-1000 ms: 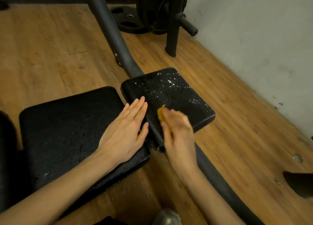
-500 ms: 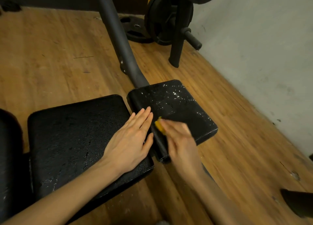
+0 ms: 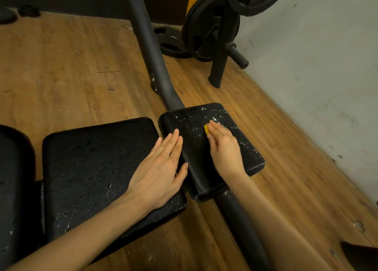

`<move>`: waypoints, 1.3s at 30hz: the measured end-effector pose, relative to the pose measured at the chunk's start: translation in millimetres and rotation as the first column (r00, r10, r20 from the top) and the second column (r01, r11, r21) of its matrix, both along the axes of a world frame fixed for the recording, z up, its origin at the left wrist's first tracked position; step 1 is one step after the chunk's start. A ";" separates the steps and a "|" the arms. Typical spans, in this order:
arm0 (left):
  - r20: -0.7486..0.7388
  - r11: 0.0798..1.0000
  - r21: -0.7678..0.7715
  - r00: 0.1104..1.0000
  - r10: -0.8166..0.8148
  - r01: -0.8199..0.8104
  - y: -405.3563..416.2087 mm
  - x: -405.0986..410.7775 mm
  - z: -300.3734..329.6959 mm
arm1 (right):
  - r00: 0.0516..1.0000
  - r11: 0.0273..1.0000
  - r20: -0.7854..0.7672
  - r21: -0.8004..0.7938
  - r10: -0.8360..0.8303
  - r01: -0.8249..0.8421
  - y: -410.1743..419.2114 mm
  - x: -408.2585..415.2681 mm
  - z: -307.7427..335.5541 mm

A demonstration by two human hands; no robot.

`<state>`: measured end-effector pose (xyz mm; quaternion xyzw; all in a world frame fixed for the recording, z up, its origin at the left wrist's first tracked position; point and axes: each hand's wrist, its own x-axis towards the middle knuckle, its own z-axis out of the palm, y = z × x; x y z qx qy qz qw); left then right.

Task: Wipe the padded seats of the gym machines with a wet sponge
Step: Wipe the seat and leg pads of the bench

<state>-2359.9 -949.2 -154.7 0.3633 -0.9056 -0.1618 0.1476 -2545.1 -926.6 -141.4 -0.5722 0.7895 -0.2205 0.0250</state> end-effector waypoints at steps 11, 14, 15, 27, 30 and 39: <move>-0.017 1.000 0.002 1.000 0.014 -0.014 -1.1 -1.8 -3.0 | 0.992 0.994 0.067 0.004 0.107 -0.107 -4.9 7.7 -2.6; -0.019 1.000 -0.002 1.000 0.016 -0.016 -0.3 -1.3 -2.8 | 0.986 0.990 0.095 0.022 0.138 -0.141 -8.9 9.8 3.8; -0.020 1.000 0.003 1.000 0.017 -0.017 0.2 -0.9 -3.0 | 0.978 0.980 0.084 0.038 0.191 -0.195 11.5 11.0 3.5; -0.023 0.999 -0.008 0.999 0.033 -0.033 0.2 -2.1 -4.8 | 0.964 0.963 0.047 0.056 0.260 -0.262 -7.8 26.5 1.9; 0.003 0.999 -0.022 0.999 0.047 -0.047 -1.3 -2.7 -9.5 | 0.936 0.935 0.000 0.059 0.351 -0.351 44.9 31.7 2.4; 0.005 0.989 -0.078 0.992 0.130 -0.129 -32.0 2.4 -6.9 | 0.997 0.998 0.034 -0.018 0.069 -0.068 -29.8 42.4 -7.1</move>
